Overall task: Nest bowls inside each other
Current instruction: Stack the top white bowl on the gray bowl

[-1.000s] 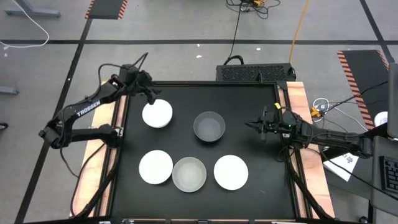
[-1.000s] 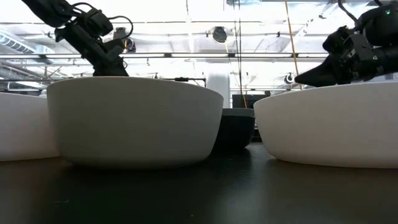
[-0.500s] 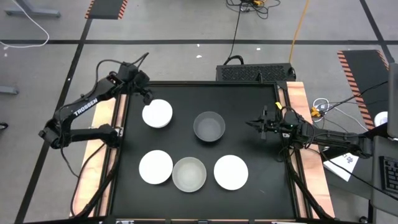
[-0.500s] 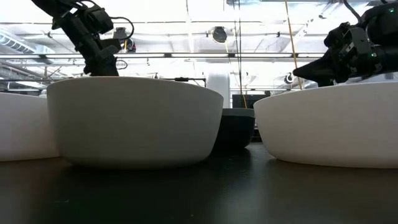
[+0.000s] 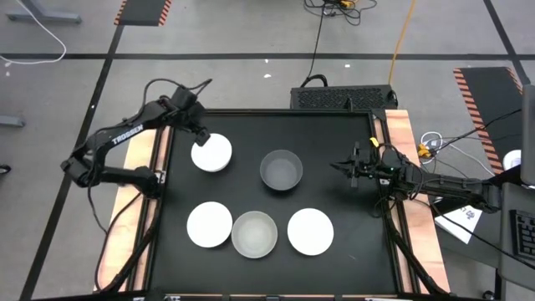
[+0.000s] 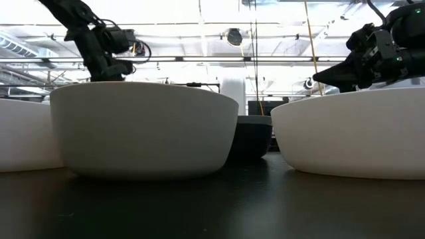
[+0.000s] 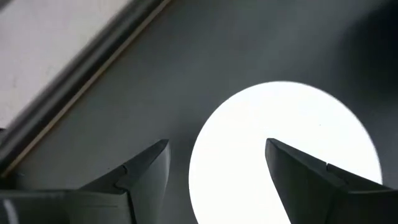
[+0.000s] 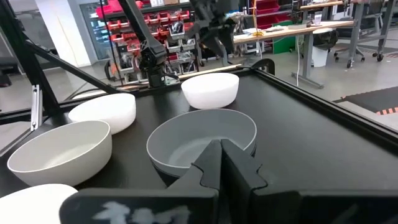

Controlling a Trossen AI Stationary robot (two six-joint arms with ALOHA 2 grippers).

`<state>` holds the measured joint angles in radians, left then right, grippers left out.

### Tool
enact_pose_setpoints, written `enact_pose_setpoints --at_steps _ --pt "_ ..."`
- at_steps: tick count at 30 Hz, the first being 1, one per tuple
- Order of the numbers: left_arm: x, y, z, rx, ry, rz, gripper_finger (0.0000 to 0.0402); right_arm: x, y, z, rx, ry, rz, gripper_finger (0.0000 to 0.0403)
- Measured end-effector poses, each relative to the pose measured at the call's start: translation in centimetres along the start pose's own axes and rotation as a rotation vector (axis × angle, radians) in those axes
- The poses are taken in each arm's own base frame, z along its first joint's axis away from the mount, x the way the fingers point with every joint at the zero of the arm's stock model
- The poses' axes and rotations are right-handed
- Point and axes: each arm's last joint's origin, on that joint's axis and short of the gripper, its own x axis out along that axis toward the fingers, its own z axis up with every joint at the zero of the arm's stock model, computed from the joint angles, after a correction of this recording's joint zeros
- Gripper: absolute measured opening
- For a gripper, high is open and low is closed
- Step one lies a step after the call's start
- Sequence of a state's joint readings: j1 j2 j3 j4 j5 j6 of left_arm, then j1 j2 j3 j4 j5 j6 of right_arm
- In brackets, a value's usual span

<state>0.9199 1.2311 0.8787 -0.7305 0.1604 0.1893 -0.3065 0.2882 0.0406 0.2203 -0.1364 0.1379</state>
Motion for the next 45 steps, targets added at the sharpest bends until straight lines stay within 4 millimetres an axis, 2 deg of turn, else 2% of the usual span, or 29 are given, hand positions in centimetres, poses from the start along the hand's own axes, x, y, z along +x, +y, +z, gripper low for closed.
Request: enact_pose_setpoints --at_steps 7,37,45 --pt "1.6 0.3 0.0 -0.003 0.068 -0.013 0.0267 0.0 0.0 0.0 0.0 0.005 -0.001 0.0" --pt "1.6 0.1 -0.7 -0.002 0.136 -0.05 0.0266 0.0 0.0 -0.1 0.009 0.014 -0.002 0.0" --pt "3.7 0.5 -0.9 -0.017 0.236 -0.035 0.0266 0.0 0.0 -0.1 0.009 0.014 -0.002 0.0"
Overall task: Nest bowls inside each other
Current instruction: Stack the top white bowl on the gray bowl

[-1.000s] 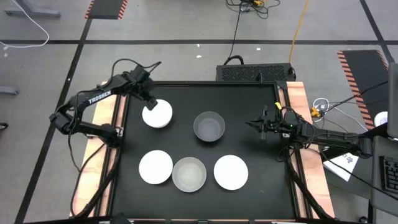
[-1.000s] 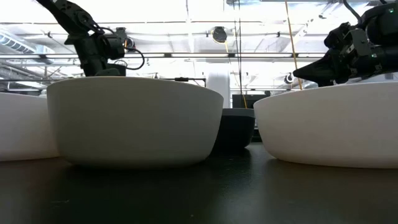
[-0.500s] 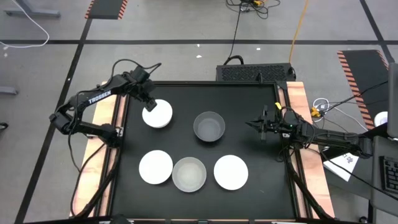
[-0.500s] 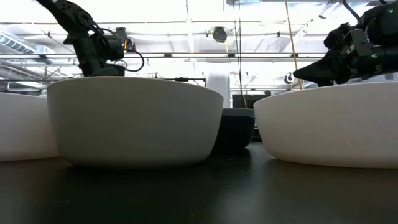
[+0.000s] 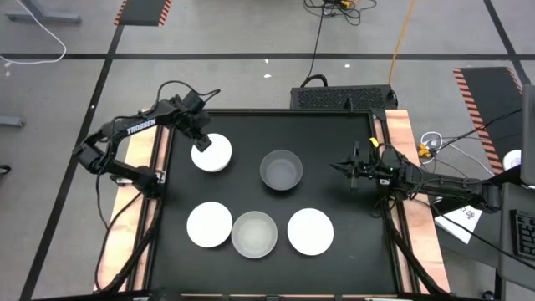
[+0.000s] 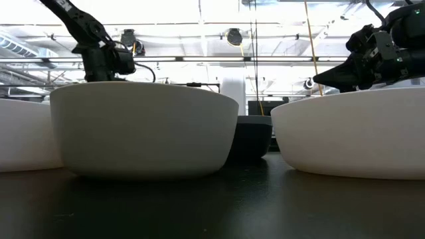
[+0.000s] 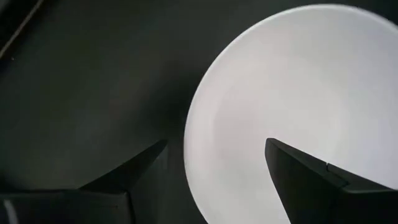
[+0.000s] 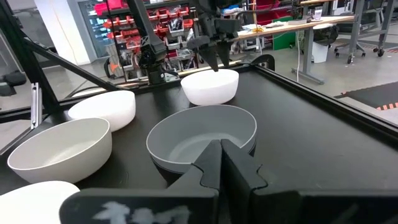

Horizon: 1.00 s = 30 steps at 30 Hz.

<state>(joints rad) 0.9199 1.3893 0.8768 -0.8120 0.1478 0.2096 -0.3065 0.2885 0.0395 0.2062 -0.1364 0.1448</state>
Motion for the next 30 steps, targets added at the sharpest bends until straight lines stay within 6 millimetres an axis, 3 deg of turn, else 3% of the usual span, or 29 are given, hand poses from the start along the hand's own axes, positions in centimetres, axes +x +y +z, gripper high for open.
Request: enact_pose_setpoints --at_steps 11,22,30 --pt "0.9 0.38 0.41 0.001 0.013 0.043 0.0258 0.0 0.0 0.0 0.0 0.0 0.0 0.0" --pt "0.9 0.42 0.38 0.003 0.017 0.054 0.0139 0.0 0.0 -0.01 0.0 0.001 0.0 0.0" --pt "0.9 0.44 0.49 0.006 0.006 0.056 0.0097 0.0 0.0 -0.01 0.0 0.001 0.0 0.0"
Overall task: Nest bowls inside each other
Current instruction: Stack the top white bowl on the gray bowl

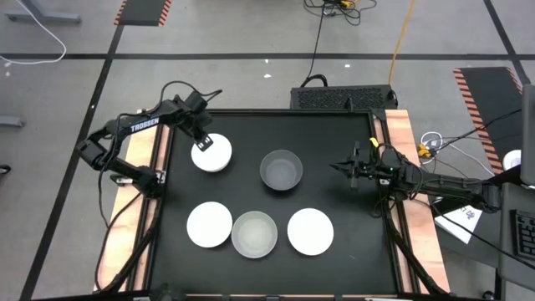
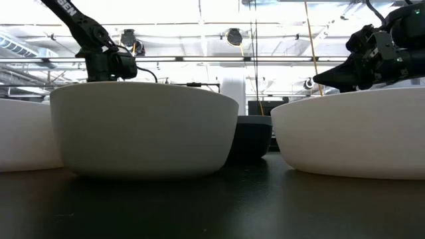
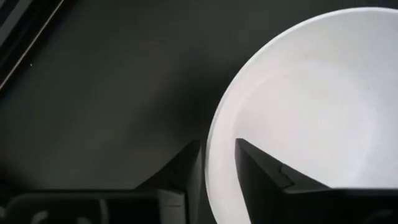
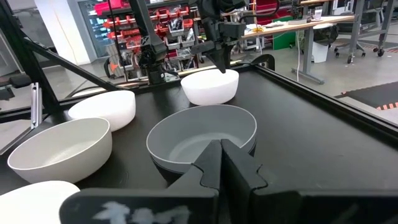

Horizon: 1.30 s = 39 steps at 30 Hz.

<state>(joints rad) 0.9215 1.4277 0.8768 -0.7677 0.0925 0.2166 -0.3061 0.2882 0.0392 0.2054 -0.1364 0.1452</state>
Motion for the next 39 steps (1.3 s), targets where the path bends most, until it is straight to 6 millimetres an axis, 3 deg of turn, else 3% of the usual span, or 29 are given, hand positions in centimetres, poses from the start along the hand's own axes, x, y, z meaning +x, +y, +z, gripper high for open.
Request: enact_pose_setpoints --at_steps 5,11,26,31,39 --pt "0.1 0.1 0.0 0.023 0.008 0.026 0.0072 0.0 0.0 0.0 0.0 0.0 0.0 0.0" --pt "1.0 0.3 0.2 0.039 0.046 0.03 0.0009 0.0 0.0 0.0 0.008 0.0 0.0 0.0" --pt "1.6 0.3 0.3 0.048 0.064 0.026 0.0003 0.0 0.0 0.0 0.008 0.001 0.001 0.0" --pt "0.5 0.2 0.4 0.049 0.057 0.028 0.0001 0.0 0.0 0.0 0.008 0.001 0.001 0.0" --pt "-3.3 -0.9 0.5 0.084 -0.053 0.062 0.0001 0.0 0.0 0.0 0.005 0.002 0.001 0.0"
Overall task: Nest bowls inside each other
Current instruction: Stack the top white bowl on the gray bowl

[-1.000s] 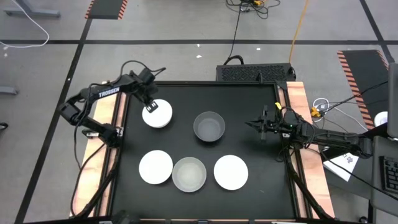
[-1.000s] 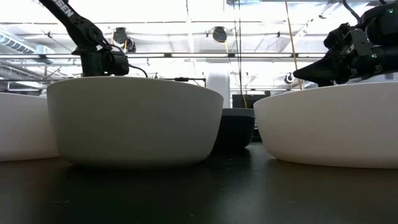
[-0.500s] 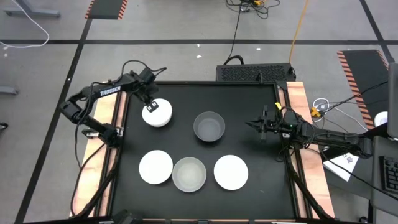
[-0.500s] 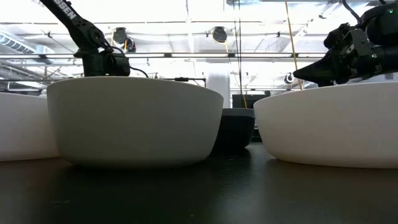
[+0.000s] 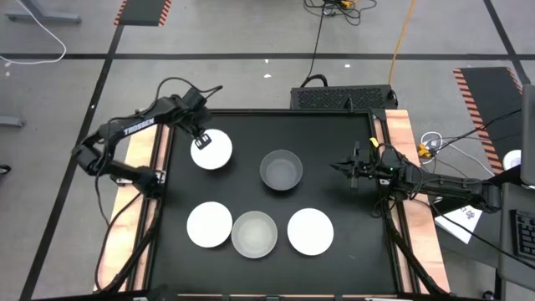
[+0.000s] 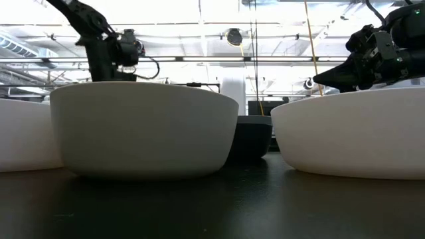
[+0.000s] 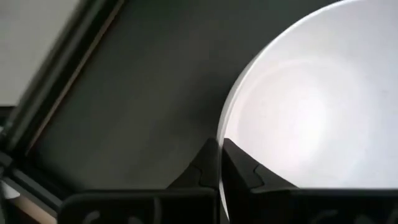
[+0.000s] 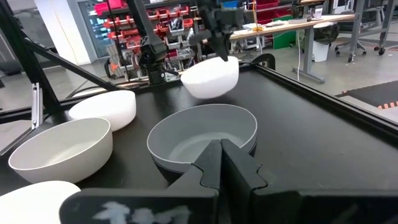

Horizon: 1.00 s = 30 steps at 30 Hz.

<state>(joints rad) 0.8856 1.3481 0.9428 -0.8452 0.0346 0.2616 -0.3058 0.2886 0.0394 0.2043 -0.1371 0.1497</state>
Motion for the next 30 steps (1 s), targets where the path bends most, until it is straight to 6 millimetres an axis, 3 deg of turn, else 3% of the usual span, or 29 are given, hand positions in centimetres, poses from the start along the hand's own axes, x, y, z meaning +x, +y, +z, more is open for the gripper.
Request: enact_pose_setpoints --at_steps 8,30 --pt "-3.0 -0.8 -1.0 -0.013 -0.08 0.006 0.0 0.0 0.0 0.0 0.0 -0.001 0.0 0.0" --pt "-7.3 -3.6 -2.8 0.045 -0.23 -0.015 0.0 0.0 0.0 0.0 0.0 -0.001 0.0 0.0"
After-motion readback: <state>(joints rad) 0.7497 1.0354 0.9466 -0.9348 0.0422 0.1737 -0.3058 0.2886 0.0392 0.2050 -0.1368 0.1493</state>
